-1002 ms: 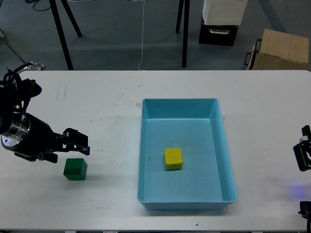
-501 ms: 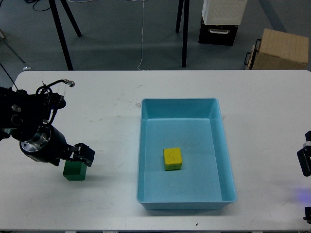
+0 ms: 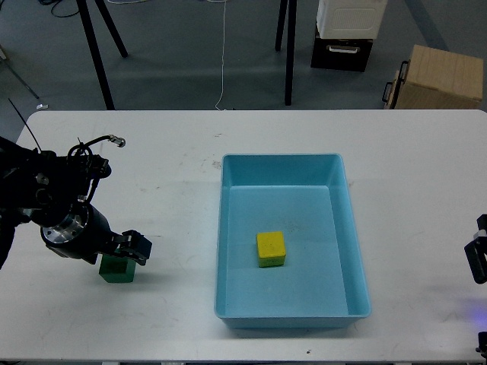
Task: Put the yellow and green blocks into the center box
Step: 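Lower the left gripper onto the green cube and close it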
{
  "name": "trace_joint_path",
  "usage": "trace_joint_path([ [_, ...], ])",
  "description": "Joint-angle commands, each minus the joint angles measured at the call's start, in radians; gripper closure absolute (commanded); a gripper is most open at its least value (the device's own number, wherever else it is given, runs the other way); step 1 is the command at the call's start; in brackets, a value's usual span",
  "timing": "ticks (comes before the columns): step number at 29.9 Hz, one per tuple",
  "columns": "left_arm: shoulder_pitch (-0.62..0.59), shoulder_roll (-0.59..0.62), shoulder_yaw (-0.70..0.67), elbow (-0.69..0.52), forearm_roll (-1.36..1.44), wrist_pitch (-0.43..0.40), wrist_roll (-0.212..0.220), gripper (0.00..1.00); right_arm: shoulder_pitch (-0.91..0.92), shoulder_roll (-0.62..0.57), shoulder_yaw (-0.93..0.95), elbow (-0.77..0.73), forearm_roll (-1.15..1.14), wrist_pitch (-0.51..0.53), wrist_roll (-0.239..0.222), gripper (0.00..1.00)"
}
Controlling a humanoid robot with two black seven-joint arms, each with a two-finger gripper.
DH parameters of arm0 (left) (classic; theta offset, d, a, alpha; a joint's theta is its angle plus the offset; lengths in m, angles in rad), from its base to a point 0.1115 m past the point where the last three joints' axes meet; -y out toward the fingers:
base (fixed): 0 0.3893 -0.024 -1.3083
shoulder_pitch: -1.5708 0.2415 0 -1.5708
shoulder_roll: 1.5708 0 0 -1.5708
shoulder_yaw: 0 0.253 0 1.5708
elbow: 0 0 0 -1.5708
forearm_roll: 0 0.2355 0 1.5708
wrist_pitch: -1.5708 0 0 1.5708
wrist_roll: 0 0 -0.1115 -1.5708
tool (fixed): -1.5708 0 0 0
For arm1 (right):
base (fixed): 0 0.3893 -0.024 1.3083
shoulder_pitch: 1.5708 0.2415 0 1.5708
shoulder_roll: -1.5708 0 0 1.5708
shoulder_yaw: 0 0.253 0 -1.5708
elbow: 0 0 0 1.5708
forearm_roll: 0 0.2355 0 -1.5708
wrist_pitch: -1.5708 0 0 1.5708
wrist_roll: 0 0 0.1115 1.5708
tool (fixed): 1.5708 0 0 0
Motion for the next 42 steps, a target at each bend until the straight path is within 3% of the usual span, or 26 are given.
trace_joint_path([
  [1, 0.007, -0.002, 0.0, 0.007, 0.0, 0.0, 0.0, 0.0, 0.0, 0.0, 0.0, 0.0, 0.0, 0.0, 0.0, 0.0],
  [28, 0.143, -0.054, -0.032, 0.137, 0.04, 0.002, -0.006, 0.0, -0.009, -0.002, -0.002, 0.002, 0.0, 0.0, 0.0, 0.0],
  [31, 0.145, -0.06, -0.032, 0.137, 0.049, -0.006, -0.006, 0.04, -0.009, -0.003, -0.002, 0.0, 0.0, 0.0, 0.0, 0.0],
  [33, 0.145, -0.066, -0.031, 0.137, 0.075, -0.009, -0.009, 0.17, -0.011, -0.003, 0.0, 0.0, 0.0, 0.0, 0.0, 0.0],
  [37, 0.143, -0.069, -0.026, 0.137, 0.1, -0.009, -0.02, 0.69, -0.015, -0.011, 0.0, 0.0, 0.0, 0.0, 0.0, 0.0],
  [40, 0.137, -0.069, -0.022, 0.131, 0.14, -0.006, -0.009, 0.83, -0.021, -0.013, 0.0, 0.002, 0.001, 0.0, 0.0, 0.0],
  [41, 0.131, -0.066, -0.023, 0.125, 0.155, -0.003, -0.015, 1.0, -0.021, -0.013, 0.0, 0.002, 0.002, 0.0, 0.0, 0.0],
  [42, 0.128, -0.06, -0.026, 0.117, 0.163, 0.0, -0.018, 1.0, -0.023, -0.013, 0.0, 0.002, 0.002, 0.0, 0.0, 0.0],
])
